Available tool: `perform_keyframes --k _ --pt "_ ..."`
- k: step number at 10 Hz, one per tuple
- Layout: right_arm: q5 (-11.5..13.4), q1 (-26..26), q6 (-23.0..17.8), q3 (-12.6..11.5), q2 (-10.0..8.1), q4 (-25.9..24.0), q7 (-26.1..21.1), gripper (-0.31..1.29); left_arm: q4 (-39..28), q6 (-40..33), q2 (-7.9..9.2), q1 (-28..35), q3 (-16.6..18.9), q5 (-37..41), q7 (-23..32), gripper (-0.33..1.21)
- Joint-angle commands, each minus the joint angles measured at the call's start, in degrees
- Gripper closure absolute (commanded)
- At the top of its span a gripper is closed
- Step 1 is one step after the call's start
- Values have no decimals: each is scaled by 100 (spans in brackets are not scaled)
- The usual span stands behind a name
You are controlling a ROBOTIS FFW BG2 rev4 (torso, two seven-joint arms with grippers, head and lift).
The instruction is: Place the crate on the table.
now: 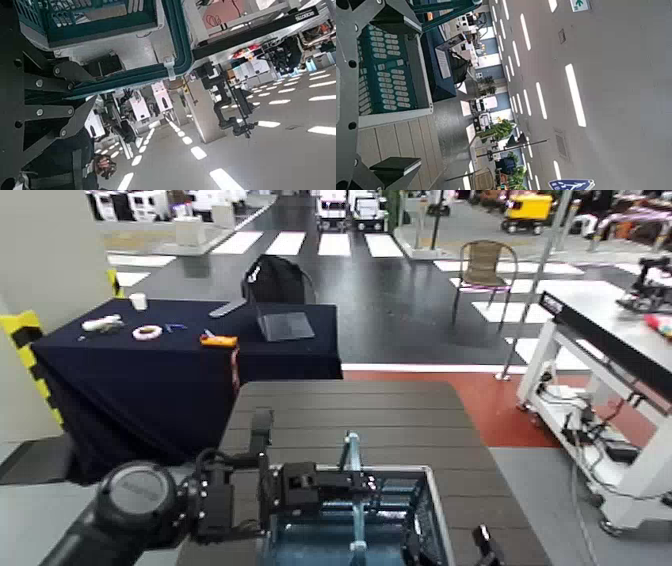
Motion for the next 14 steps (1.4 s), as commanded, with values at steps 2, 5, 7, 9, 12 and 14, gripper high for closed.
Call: perform_keyframes --k 2,5,7,9,12,14 --pt "0 -2 -7 9 7 6 0 13 602 -228 -78 -654 -350 -564 -387 120" --pt "-18 -20 -24 44 7 15 0 13 1164 -535 -289 -1023 -552 -819 -606 120" --pt "-35 -20 -33 53 7 23 0 13 1569 -720 -403 -1305 -675 -951 -712 120" --pt "-35 -46 -42 79 7 41 0 13 1982 -896 -517 -1489 -728 -968 -703 120" --pt "-53 -64 -59 97 -1 50 -9 13 2527 -1054 -640 -1753 -895 -994 -738 120" --pt "-62 -64 -68 106 -1 59 -9 13 2711 -1089 -710 -1858 -965 -994 -808 120"
